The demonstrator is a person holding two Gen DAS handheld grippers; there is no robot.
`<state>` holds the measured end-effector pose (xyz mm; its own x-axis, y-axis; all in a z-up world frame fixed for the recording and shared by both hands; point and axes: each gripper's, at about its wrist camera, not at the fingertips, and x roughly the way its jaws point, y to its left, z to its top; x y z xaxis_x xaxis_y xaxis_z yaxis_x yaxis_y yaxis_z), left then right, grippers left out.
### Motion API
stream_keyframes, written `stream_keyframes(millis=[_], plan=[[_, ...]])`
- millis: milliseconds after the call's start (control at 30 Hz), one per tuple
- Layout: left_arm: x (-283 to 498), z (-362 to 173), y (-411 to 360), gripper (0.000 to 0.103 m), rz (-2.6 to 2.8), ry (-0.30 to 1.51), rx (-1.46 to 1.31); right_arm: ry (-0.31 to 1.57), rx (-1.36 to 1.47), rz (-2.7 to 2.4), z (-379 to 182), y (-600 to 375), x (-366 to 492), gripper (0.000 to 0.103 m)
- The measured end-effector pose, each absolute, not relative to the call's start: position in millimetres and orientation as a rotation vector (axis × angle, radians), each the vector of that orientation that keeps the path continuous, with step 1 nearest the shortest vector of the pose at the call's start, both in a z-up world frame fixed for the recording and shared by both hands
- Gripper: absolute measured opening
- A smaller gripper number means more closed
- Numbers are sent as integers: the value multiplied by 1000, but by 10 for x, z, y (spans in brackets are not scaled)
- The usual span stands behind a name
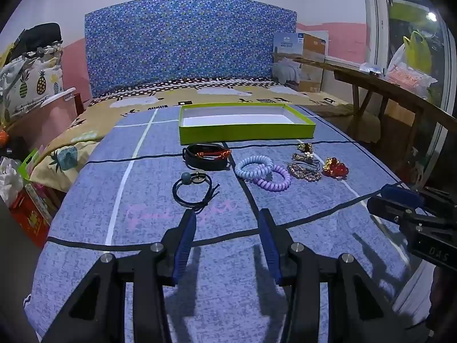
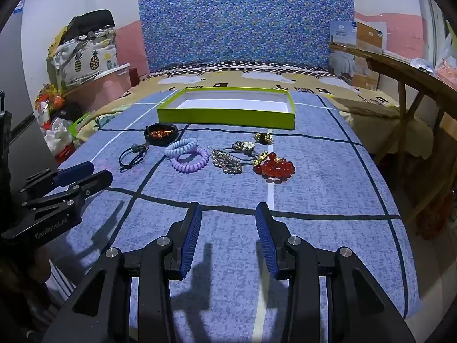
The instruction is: Organize jewelry
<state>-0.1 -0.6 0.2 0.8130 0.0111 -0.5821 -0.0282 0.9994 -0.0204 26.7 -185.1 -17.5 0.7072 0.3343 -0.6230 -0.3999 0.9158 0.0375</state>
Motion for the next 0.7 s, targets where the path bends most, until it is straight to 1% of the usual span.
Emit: stream_keyframes(millis=[700], plan=[[-12,25,77,47,7,612,-71,671,-106,407,-165,-1847,263,40]])
